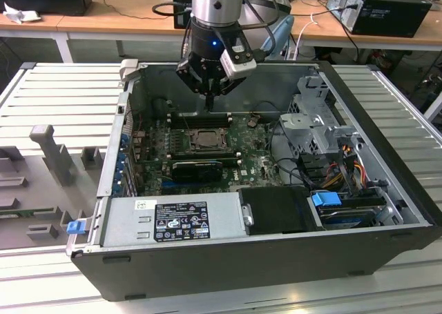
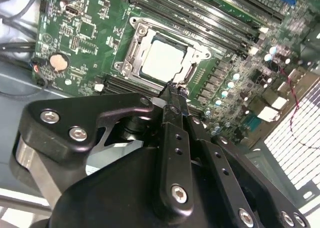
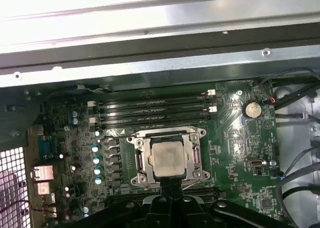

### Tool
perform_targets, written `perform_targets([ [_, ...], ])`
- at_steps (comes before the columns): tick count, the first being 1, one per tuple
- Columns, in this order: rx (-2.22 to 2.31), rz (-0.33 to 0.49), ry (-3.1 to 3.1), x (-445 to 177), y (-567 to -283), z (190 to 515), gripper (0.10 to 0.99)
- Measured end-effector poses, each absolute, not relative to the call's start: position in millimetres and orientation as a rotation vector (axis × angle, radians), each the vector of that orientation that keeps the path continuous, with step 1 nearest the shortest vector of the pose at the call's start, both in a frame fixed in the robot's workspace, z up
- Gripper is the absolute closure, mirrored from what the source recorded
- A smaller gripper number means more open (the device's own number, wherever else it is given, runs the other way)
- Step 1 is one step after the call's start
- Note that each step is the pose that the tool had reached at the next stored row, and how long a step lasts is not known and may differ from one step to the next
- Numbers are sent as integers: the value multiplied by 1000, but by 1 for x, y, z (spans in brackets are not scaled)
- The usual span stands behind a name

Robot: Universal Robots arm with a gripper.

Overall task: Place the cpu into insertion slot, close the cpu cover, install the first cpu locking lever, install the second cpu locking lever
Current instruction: 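Install the first cpu locking lever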

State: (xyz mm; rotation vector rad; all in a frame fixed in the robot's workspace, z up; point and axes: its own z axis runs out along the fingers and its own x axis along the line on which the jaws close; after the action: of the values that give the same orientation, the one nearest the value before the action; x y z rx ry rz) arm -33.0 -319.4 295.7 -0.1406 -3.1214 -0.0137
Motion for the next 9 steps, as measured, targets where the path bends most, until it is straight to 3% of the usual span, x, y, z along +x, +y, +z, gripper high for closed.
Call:
perform_targets([
  [9, -55, -154, -3122, -34, -319, 295, 980],
])
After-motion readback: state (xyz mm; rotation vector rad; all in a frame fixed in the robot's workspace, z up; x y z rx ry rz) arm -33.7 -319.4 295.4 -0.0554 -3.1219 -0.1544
